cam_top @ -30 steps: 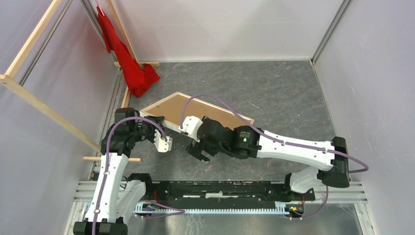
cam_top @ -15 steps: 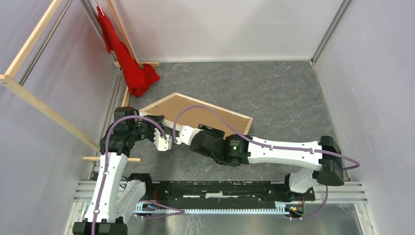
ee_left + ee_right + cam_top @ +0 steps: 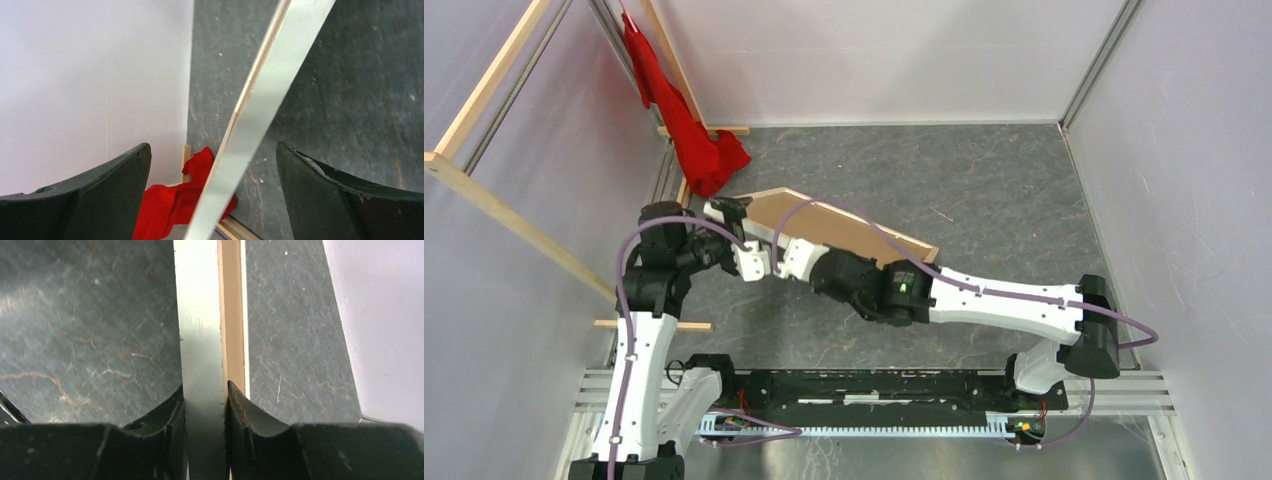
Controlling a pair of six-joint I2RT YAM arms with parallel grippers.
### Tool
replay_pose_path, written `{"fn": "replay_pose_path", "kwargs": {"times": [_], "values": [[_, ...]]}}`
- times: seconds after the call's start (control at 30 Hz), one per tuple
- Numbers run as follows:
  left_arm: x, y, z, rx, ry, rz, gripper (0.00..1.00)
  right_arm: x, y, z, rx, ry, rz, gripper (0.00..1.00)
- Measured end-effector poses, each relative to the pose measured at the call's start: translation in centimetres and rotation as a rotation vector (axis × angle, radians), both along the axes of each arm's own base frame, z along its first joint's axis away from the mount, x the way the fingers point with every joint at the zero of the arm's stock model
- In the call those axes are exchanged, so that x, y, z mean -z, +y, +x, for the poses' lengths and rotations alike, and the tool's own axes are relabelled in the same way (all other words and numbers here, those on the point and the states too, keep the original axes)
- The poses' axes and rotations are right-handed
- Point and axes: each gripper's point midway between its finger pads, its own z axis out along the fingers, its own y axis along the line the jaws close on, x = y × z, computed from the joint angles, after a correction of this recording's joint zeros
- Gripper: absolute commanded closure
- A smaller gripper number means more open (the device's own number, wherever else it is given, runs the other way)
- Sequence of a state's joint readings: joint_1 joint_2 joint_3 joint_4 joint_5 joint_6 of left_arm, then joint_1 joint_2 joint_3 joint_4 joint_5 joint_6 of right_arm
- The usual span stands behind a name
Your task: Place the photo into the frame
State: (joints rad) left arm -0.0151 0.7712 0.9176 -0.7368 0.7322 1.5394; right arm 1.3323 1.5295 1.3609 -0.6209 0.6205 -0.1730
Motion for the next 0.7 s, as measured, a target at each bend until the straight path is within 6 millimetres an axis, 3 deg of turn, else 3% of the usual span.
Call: {"fn": "replay_pose_path", "kwargs": {"times": [0.17,0.3,0.43,0.57,0.7], "values": [[-4.8,-0.3,1.3,-0.087,0.022,-0.171,0.00,-4.8,0.1,3.2,0.074,0.070,0.145,0.80],[-7.3,-0.5,1.8,-0.148,0.069,-0.311,0.00,-8.4,-2.2,8.2,0.181,0.165,0.333,0.81],[-9.1,-0.6,2.7,-0.207,0.150,-0.421,0.00,-9.5,-5.6,12.6,0.287,0.253,0.497,0.81],[-9.3,-0.3,4.5,-0.304,0.266,-0.506,0.00,-10.0,-10.0,15.9,0.379,0.320,0.693,0.80],[-6.5,0.3,5.3,-0.419,0.407,-0.551,0.00,-10.5,-13.3,17.5,0.421,0.371,0.892,0.78]]}}
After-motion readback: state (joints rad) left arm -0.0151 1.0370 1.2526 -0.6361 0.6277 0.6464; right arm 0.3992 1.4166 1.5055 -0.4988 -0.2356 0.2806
